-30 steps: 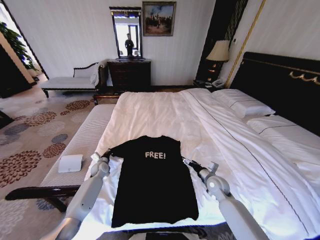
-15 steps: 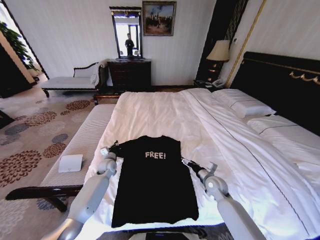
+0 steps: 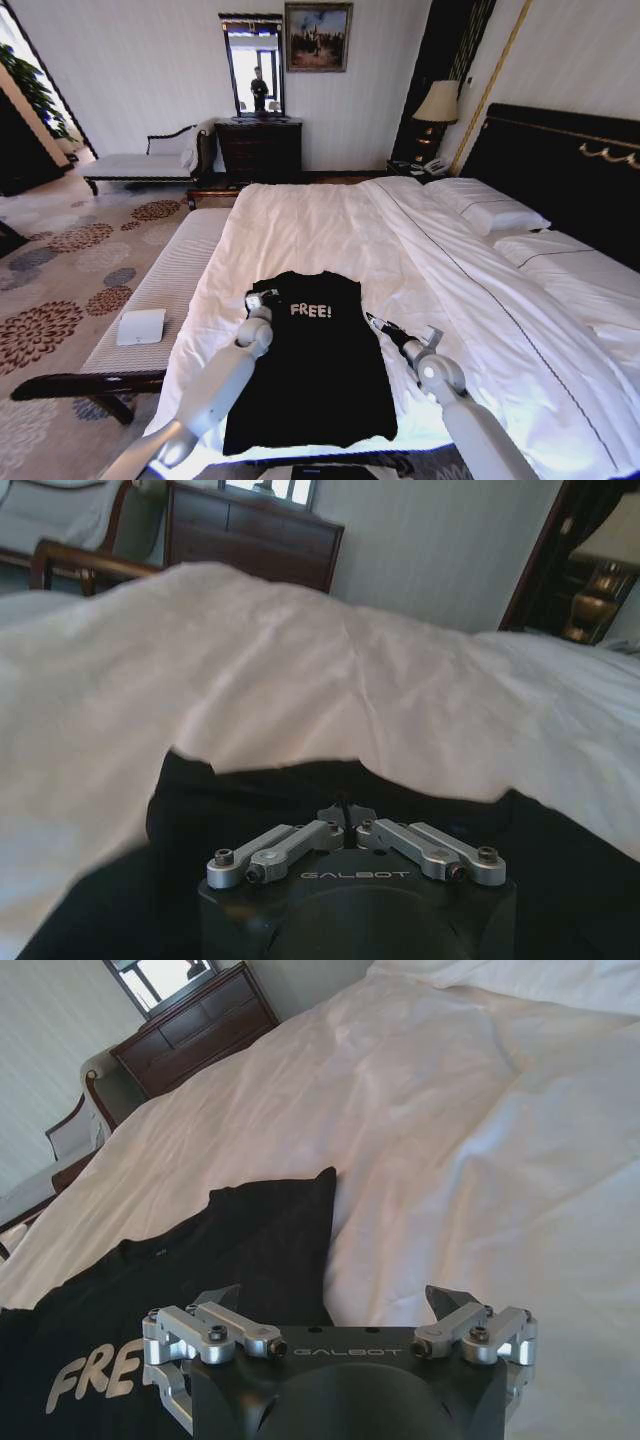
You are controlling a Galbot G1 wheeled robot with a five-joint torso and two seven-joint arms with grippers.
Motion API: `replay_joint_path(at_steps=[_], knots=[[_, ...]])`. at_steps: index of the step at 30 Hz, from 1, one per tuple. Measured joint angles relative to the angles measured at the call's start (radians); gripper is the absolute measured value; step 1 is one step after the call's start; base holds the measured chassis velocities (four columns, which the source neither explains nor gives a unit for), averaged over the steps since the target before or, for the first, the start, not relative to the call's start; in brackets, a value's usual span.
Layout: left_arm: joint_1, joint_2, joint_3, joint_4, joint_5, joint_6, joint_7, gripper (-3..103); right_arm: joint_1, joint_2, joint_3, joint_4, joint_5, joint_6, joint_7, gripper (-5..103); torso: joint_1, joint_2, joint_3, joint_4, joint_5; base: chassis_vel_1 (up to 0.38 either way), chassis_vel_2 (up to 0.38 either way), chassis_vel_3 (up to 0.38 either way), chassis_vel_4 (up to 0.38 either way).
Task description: Fold the clothes on the bed.
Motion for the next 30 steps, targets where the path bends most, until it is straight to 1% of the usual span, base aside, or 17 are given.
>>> replay_joint_path(at_steps=[5,11,12,13,14,15,16,18,19,21,22,25,26,27,28,29,30], knots=[[-0.001,-0.024,0.015,0.028,0.0,0.007,-0.015,1,-0.006,-0.009,0.01,0.003,0.001,0.003,-0.004,100,0.0,0.0,0.0,-0.0001,-0.0001,0.0,0.0,0.0,0.0],[0.027,-0.012,0.019,0.023,0.01,0.011,-0.021,1,-0.012,-0.018,0.018,0.005,0.004,0.005,-0.007,100,0.0,0.0,0.0,0.0002,-0.0002,0.0,0.0,0.0,0.0],[0.032,-0.01,0.02,0.02,0.01,0.012,-0.025,-2,-0.012,-0.018,0.018,0.005,0.004,0.005,-0.007,100,0.0,0.0,0.0,0.0002,-0.0002,0.0,0.0,0.0,0.0],[0.038,-0.007,0.019,0.012,0.01,0.017,-0.033,2,-0.012,-0.018,0.018,0.005,0.004,0.005,-0.007,100,0.0,0.0,0.0,0.0002,-0.0003,0.0,0.0,0.0,0.0],[0.038,-0.007,0.019,0.012,0.01,0.017,-0.033,2,-0.012,-0.018,0.018,0.005,0.004,0.005,-0.007,100,0.0,0.0,0.0,0.0002,-0.0003,0.0,0.0,0.0,0.0],[0.043,-0.003,0.018,0.004,0.01,0.02,-0.038,7,-0.012,-0.016,0.017,0.005,0.003,0.006,-0.007,100,0.0,0.0,0.0,0.0001,-0.0003,0.0,0.0,0.0,0.0],[0.046,0.001,0.017,-0.005,0.01,0.022,-0.04,7,-0.012,-0.014,0.015,0.006,0.003,0.006,-0.007,100,0.0,0.0,0.0,0.0001,-0.0003,0.0,0.0,0.0,0.0],[0.052,0.012,0.014,-0.024,0.01,0.023,-0.041,12,-0.013,-0.012,0.014,0.006,0.002,0.006,-0.007,100,0.0,0.0,0.0,0.0001,-0.0003,0.0,0.0,0.0,0.0],[0.056,0.02,0.012,-0.035,0.01,0.023,-0.041,18,-0.013,-0.011,0.013,0.007,0.001,0.006,-0.007,100,0.0,0.0,0.0,0.0001,-0.0003,0.0,0.0,0.0,0.0],[0.082,0.061,-0.001,-0.088,0.011,0.024,-0.041,28,-0.017,-0.008,0.012,0.01,0.001,0.007,-0.008,100,0.0,0.0,0.0,0.0,-0.0005,0.0,0.0,0.0,0.0],[0.082,0.061,-0.001,-0.088,0.011,0.024,-0.041,28,-0.017,-0.008,0.012,0.01,0.001,0.007,-0.008,100,0.0,0.0,0.0,0.0,-0.0005,0.0,0.0,0.0,0.0],[0.143,0.123,-0.039,-0.165,0.011,0.025,-0.036,44,-0.024,-0.003,0.013,0.018,0.001,0.009,-0.011,100,0.0,0.0,0.0,0.0003,-0.0004,0.0,0.0,0.0,0.0],[0.143,0.123,-0.039,-0.165,0.011,0.025,-0.036,44,-0.024,-0.003,0.013,0.018,0.001,0.009,-0.011,100,0.0,0.0,0.0,0.0003,-0.0004,0.0,0.0,0.0,0.0],[0.164,0.145,-0.05,-0.188,0.014,0.024,-0.031,49,-0.027,-0.001,0.013,0.022,-0.001,0.011,-0.015,100,0.0,0.0,0.0,0.0003,-0.0004,0.0,0.0,0.0,0.0],[0.186,0.166,-0.063,-0.211,0.019,0.022,-0.026,49,-0.03,0.0,0.014,0.026,-0.003,0.014,-0.018,100,0.0,0.0,0.0,0.0003,-0.0004,0.0,0.0,0.0,0.0],[0.217,0.191,-0.084,-0.244,0.027,0.019,-0.019,60,-0.034,0.0,0.015,0.032,-0.008,0.018,-0.024,100,0.0,0.0,0.0,0.0003,-0.0006,0.0,0.0,0.0,0.0],[0.217,0.191,-0.084,-0.244,0.027,0.019,-0.019,60,-0.034,0.0,0.015,0.032,-0.008,0.018,-0.024,100,0.0,0.0,0.0,0.0003,-0.0006,0.0,0.0,0.0,0.0]])
